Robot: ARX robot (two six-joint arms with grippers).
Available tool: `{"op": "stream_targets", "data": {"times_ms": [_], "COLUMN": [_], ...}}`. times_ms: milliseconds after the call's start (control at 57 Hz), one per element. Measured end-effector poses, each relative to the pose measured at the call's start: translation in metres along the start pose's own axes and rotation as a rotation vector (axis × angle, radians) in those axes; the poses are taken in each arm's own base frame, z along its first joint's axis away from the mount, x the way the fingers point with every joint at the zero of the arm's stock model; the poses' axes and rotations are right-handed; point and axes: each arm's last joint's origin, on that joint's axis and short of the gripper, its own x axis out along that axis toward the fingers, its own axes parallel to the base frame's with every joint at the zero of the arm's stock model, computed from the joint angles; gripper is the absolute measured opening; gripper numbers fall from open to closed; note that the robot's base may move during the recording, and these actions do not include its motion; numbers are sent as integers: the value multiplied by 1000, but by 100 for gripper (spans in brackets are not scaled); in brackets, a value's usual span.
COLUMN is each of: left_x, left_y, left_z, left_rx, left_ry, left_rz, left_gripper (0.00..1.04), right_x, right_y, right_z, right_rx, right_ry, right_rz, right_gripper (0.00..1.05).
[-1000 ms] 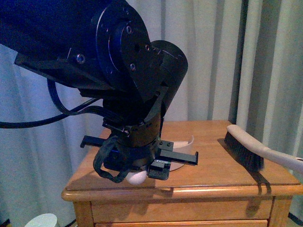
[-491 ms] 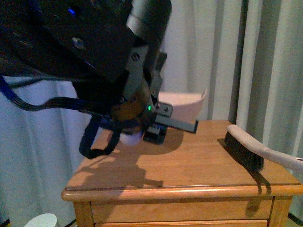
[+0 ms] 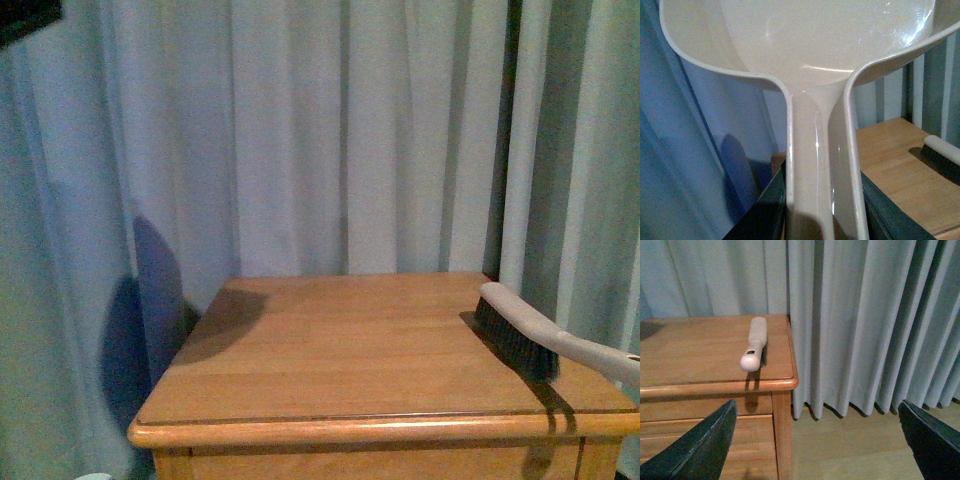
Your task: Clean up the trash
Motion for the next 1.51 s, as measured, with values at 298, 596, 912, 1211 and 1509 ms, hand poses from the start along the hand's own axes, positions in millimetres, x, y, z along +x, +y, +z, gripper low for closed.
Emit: {"op": "stream_targets", "data": {"times_ms": [298,596,912,1211,1509], "left_x": [-81,-128,-129,-129,-129], "left_y": [52,60,61,61,61], "left_z": [-10,-41,-44,-44,-44], "left_rx": [-114,-197,-255,-258,-260], "left_ry": [-134,-152,-142,-142,-143], "left_rz": [91,138,171,172,172], "left_gripper": [27,27,27,27,27], "right_x": [0,0,16,127,213], "right_y": [0,0,0,13,38], "right_z": [0,0,12,110,115], "right_rx": [0,0,-155,-20,90], "right_ry": [0,0,349,545,749], "right_rz": [0,0,-378,-119,-38], "right_gripper": [97,97,97,97,97]}}
